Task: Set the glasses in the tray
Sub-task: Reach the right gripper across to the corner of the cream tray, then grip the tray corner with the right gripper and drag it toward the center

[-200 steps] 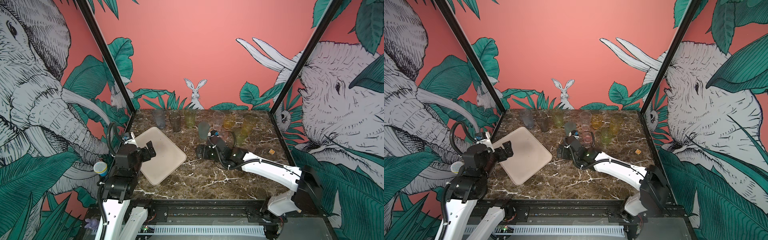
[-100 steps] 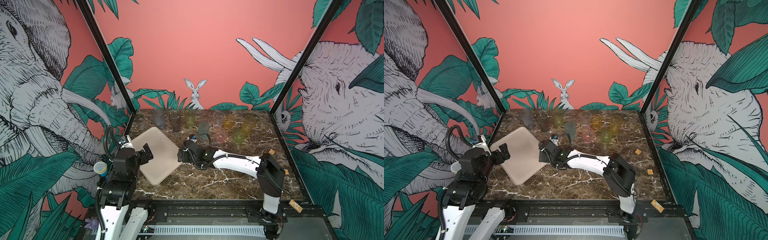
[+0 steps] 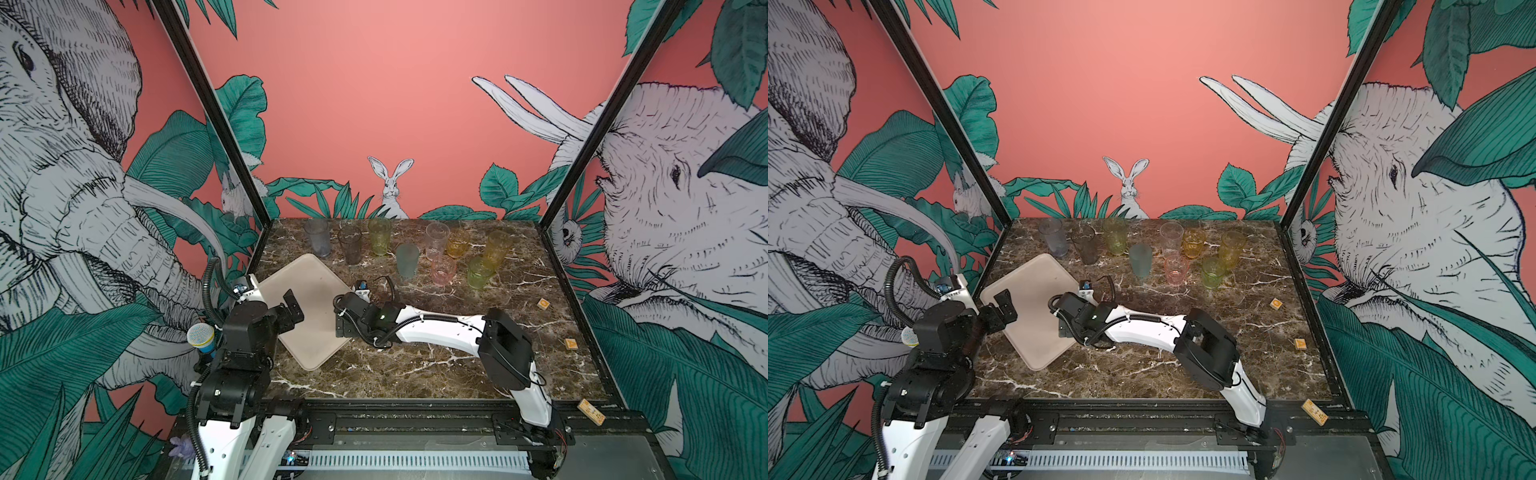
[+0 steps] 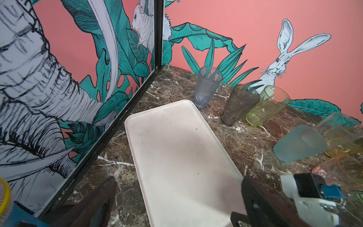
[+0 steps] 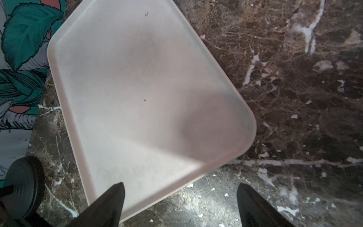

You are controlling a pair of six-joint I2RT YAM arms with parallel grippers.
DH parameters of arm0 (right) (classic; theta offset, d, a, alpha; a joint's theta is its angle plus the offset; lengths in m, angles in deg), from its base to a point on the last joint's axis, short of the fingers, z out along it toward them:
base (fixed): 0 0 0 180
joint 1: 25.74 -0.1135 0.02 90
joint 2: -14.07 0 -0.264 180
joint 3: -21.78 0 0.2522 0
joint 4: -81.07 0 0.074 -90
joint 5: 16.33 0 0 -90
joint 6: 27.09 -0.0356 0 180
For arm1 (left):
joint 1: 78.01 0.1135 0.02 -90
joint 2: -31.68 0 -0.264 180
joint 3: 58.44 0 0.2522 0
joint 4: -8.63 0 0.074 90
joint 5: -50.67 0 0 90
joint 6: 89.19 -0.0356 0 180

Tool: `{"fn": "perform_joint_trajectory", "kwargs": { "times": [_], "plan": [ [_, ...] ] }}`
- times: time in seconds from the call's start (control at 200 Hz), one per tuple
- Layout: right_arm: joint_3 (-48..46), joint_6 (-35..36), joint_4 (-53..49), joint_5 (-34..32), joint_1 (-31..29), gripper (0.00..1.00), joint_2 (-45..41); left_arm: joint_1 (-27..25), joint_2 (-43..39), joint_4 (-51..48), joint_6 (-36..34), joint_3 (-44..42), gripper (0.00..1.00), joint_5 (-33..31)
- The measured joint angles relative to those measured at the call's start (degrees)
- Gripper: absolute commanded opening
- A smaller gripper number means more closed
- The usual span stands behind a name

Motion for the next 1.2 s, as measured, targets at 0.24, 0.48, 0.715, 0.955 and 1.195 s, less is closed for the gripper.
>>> {"fn": "perform_joint_trajectory", "kwargs": {
  "times": [0.24, 0.48, 0.715, 0.955, 1.195],
  "plan": [
    [7.2, 0.0, -5.0, -1.6, -1.0, 0.9, 5.9, 0.0, -0.6, -0.2, 0.0, 0.0, 1.0, 0.0],
    [12.2, 0.9, -8.6, -3.7, -1.4, 0.86, 9.6, 0.0, -1.5, -0.2, 0.0, 0.0, 1.0, 0.0],
    [14.6, 1.8, -10.4, -5.0, -1.4, 0.82, 11.6, 0.0, -1.7, -0.6, 0.0, 0.0, 1.0, -0.4],
    [14.8, 2.5, -12.2, -5.7, -1.4, 0.8, 13.0, 0.0, -1.8, -0.6, 0.0, -0.1, 1.0, -0.6],
    [14.8, 2.7, -13.4, -6.4, -1.4, 0.84, 13.3, 0.0, -1.7, -0.5, 0.0, -0.3, 0.99, -0.6]
  ]
}}
